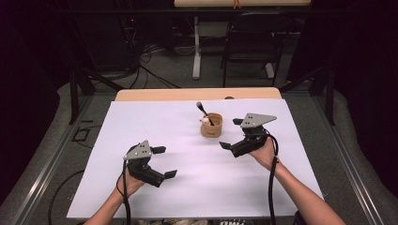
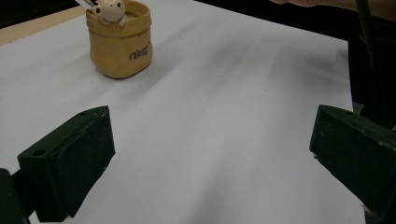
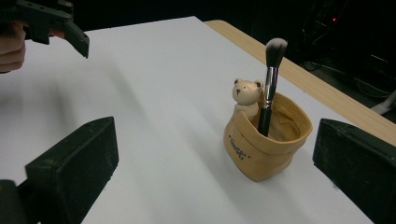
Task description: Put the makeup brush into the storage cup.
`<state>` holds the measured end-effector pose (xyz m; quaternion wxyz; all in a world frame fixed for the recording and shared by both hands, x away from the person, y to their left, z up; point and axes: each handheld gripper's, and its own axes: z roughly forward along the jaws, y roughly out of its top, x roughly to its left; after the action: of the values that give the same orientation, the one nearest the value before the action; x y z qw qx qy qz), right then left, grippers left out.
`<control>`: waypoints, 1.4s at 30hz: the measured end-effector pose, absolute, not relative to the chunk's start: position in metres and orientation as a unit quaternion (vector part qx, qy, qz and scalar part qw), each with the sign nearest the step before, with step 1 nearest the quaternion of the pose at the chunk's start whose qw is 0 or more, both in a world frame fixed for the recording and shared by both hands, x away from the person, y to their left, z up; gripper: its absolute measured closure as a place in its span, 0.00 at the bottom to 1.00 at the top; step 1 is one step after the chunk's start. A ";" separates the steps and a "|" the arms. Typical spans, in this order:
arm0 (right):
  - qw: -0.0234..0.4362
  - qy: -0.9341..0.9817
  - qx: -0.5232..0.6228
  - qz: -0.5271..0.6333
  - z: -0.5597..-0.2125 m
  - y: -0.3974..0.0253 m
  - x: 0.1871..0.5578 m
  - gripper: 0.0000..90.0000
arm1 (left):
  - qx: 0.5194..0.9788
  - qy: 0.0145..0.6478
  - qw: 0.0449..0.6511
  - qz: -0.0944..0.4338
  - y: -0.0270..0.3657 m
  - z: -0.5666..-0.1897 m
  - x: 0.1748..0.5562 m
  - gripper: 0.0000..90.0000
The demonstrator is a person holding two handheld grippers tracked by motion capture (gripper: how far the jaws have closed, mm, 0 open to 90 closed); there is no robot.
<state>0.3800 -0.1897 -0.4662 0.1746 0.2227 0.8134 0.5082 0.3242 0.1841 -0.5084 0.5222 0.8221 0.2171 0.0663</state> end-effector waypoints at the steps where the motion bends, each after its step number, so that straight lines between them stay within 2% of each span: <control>1: 0.176 0.814 0.221 0.508 -0.465 -0.191 0.377 0.00 | 0.822 0.216 0.523 0.065 0.184 -0.509 0.324 0.00; 17: 0.182 0.817 0.216 0.502 -0.469 -0.209 0.339 0.00 | 0.817 0.222 0.527 0.077 0.190 -0.507 0.323 0.00; 42: 0.180 0.822 0.235 0.487 -0.500 -0.228 0.310 0.00 | 0.818 0.225 0.523 0.078 0.199 -0.509 0.319 0.00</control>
<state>0.3100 -0.2279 -0.5001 0.1801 0.2350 0.8218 0.4868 0.3190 0.1991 -0.5089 0.5231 0.8182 0.2254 0.0776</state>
